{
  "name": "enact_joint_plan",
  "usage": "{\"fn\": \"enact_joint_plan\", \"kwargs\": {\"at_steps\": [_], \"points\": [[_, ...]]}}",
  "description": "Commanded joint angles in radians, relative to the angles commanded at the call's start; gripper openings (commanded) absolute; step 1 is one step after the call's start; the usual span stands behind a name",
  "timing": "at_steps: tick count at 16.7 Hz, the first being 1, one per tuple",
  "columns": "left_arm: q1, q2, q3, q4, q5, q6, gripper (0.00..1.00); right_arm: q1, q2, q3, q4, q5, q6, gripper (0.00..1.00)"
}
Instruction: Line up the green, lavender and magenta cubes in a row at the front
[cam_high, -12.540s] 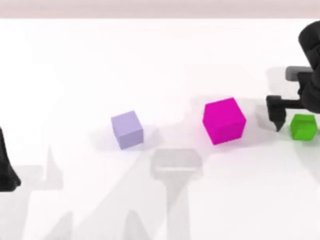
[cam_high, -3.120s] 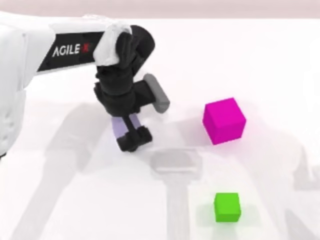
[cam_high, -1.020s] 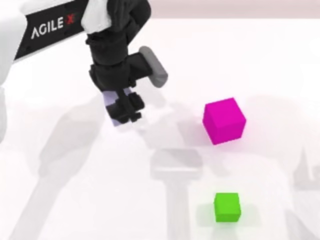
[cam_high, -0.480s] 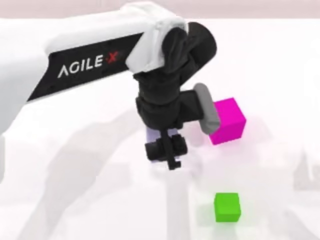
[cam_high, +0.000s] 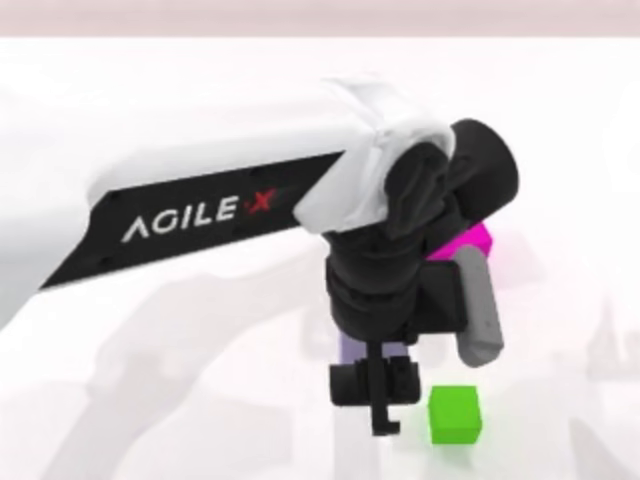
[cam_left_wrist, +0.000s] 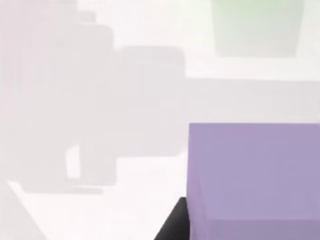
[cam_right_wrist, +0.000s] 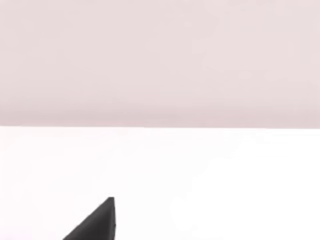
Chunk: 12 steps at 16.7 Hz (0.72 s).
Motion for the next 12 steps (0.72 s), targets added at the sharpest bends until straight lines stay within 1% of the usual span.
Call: {"fn": "enact_joint_plan", "kwargs": {"at_steps": [4,10,12], "points": [[0.003,0.009,-0.008,0.016,0.0,0.002,0.0,0.0,0.0,0.0,0.0,0.0,0.0,1.0],[0.0,0.074,-0.137,0.215,0.001,-0.001,0.0,0.0,0.0,0.0,0.0,0.0,0.0,1.0],[-0.002,0.087,-0.161,0.248,0.001,-0.001,0.0,0.0,0.0,0.0,0.0,0.0,0.0,1.0]]}}
